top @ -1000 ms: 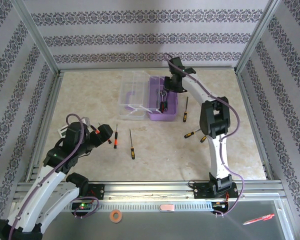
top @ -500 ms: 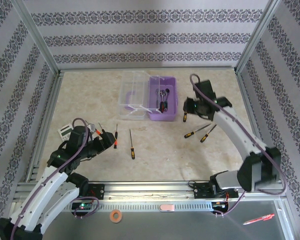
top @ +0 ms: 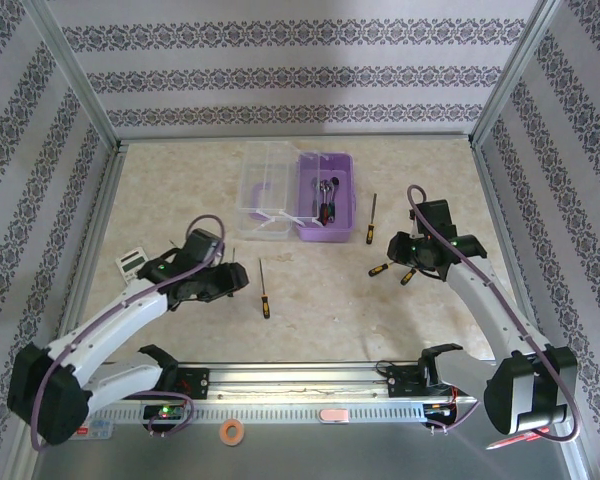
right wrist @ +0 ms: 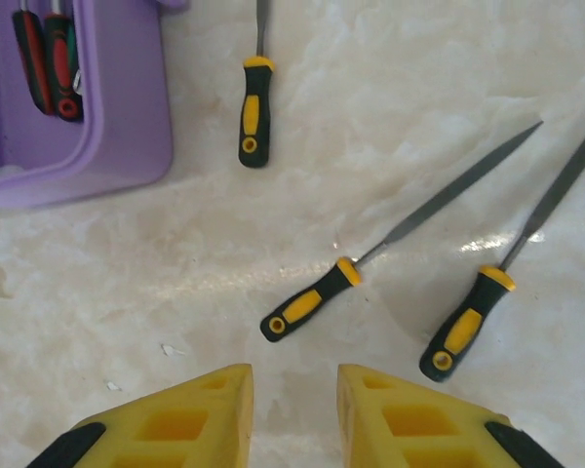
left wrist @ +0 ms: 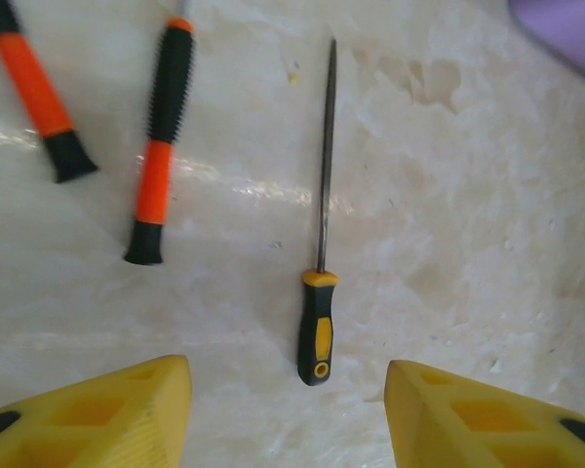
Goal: Pack the tool kit
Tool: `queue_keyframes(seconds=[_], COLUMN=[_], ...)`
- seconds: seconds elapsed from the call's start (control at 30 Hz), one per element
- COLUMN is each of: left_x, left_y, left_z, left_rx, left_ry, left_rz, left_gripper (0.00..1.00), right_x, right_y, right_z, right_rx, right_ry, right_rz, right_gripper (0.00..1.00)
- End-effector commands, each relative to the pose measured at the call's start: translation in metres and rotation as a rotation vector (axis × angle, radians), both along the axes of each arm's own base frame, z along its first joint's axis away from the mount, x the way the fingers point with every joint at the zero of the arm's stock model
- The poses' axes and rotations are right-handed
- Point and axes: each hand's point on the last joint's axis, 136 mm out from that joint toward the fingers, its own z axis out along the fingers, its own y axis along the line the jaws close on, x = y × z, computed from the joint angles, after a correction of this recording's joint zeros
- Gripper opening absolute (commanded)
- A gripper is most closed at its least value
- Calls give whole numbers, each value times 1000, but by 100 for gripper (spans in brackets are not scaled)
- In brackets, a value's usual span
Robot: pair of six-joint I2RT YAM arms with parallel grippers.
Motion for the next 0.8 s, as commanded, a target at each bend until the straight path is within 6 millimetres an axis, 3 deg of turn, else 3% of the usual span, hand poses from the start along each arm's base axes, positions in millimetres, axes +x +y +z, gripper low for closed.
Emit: queue_keyframes(seconds=[0.0, 0.13, 0.27, 0.4, 0.53, 0.6, 0.7, 0.77], left_x=[5, -7, -9, -9, -7, -7, -6, -7], left_y=[-20, -47, -55, -58, -74, -77, -70, -62], left_z=[-1, -26, -48, -59, -70, -78, -85, -86], left_rx=[88, 188, 230, 203, 176, 194, 255, 277], left_ry=[-42, 2, 26, 15, 34, 58, 78, 74], left_rz=[-37, -122, -129, -126, -178, -199, -189, -167], left_gripper=[53, 55, 56, 57, 56, 52, 40, 37], right_x=[5, 6, 6, 4, 7, 10, 17, 19], right_y=[10, 13, 19, 23, 23, 25, 29, 32], right_z=[1, -3, -9, -20, -29, -30, -27, -26], right_rx=[69, 87, 129, 171, 157, 165, 177, 180], right_ry=[-23, -10, -14, -9, 13, 20, 16, 16], right_rz=[4, 14, 9, -8, -8, -7, -5, -1], right_gripper=[29, 29, 29, 30, 30, 29, 29, 29])
